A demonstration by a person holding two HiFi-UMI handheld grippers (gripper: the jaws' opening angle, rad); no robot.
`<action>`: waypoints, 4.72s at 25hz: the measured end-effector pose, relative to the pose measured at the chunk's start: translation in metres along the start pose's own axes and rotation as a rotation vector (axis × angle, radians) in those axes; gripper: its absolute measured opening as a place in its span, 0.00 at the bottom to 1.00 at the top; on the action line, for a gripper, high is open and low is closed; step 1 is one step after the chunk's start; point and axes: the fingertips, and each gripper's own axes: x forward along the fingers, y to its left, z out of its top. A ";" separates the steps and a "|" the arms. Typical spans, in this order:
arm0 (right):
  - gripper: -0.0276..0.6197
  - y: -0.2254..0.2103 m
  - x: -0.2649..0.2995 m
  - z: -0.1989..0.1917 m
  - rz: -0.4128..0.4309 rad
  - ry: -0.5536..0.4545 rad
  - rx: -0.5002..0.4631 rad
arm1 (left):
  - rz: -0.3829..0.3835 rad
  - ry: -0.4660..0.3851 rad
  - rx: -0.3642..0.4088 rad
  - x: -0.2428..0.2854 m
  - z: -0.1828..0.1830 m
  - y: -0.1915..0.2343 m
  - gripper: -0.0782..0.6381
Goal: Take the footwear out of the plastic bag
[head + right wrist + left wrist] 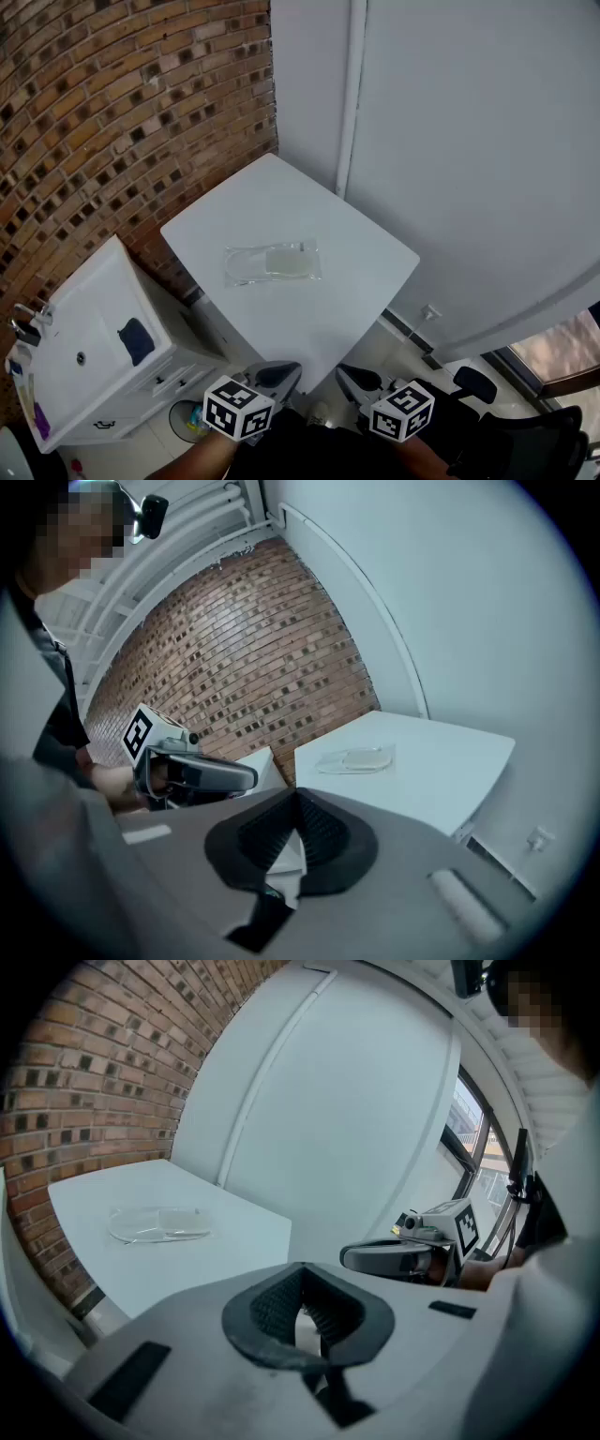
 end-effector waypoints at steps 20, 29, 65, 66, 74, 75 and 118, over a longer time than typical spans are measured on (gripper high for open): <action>0.05 0.000 0.116 0.036 -0.037 0.136 -0.133 | 0.030 -0.132 -0.115 -0.027 0.027 0.127 0.12; 0.05 -0.027 0.133 0.053 -0.011 0.153 -0.173 | 0.131 -0.156 -0.140 -0.022 0.036 0.158 0.12; 0.10 -0.208 0.191 0.045 0.141 0.300 -0.082 | 0.629 0.315 0.105 0.154 0.047 0.385 0.53; 0.10 -0.208 0.191 0.044 0.142 0.303 -0.081 | 0.605 0.309 0.083 0.157 0.046 0.383 0.59; 0.10 -0.211 0.188 0.040 0.125 0.302 -0.063 | 0.522 0.369 -0.024 0.164 0.032 0.367 0.54; 0.10 -0.212 0.186 0.040 0.119 0.299 -0.064 | 0.518 0.378 -0.022 0.163 0.028 0.362 0.53; 0.05 -0.174 0.166 -0.054 0.065 0.359 -0.465 | 0.640 0.345 -0.270 0.086 -0.063 0.292 0.50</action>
